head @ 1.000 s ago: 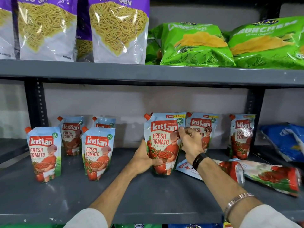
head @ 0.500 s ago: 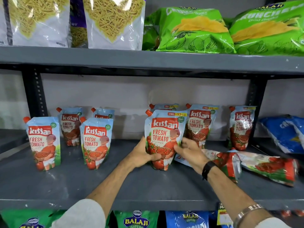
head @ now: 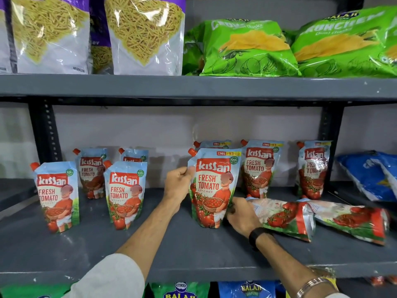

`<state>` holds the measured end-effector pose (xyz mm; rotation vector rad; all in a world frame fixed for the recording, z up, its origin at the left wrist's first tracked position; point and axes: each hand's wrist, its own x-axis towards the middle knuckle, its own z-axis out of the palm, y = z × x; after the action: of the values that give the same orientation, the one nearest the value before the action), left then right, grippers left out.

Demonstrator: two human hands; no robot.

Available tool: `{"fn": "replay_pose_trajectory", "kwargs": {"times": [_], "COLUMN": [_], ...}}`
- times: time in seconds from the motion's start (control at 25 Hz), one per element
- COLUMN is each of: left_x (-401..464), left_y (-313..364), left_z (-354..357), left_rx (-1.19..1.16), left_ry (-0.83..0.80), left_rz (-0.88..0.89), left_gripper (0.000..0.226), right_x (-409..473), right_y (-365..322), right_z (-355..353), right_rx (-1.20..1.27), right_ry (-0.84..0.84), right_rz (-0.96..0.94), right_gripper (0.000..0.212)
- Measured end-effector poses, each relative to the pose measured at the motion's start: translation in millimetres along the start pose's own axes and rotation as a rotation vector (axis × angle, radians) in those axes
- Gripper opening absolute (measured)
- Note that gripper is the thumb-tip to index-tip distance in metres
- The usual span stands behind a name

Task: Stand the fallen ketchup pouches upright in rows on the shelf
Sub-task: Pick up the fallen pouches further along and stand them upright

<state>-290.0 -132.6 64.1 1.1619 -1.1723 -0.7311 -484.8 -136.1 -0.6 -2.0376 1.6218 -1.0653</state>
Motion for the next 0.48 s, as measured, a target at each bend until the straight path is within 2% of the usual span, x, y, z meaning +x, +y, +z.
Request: {"fn": "replay_pose_trajectory", "kwargs": {"times": [0.12, 0.24, 0.48], "left_x": [6.3, 6.4, -0.9], "left_y": [0.1, -2.1, -0.4], "left_z": [-3.7, -10.5, -17.9], "left_rx": [0.002, -0.02, -0.055], "left_ry": [0.052, -0.009, -0.127], "left_rz": [-0.018, -0.021, -0.01], "left_gripper": [0.028, 0.021, 0.012], "right_x": [-0.9, -1.9, -6.5], "right_y": [1.0, 3.6, 2.8], "right_z": [-4.5, -5.2, -12.5], "right_rx": [-0.06, -0.116, -0.147], "right_ry": [-0.049, -0.04, -0.083], "right_rz": [-0.056, -0.083, -0.066], "right_gripper": [0.022, 0.028, 0.018]}}
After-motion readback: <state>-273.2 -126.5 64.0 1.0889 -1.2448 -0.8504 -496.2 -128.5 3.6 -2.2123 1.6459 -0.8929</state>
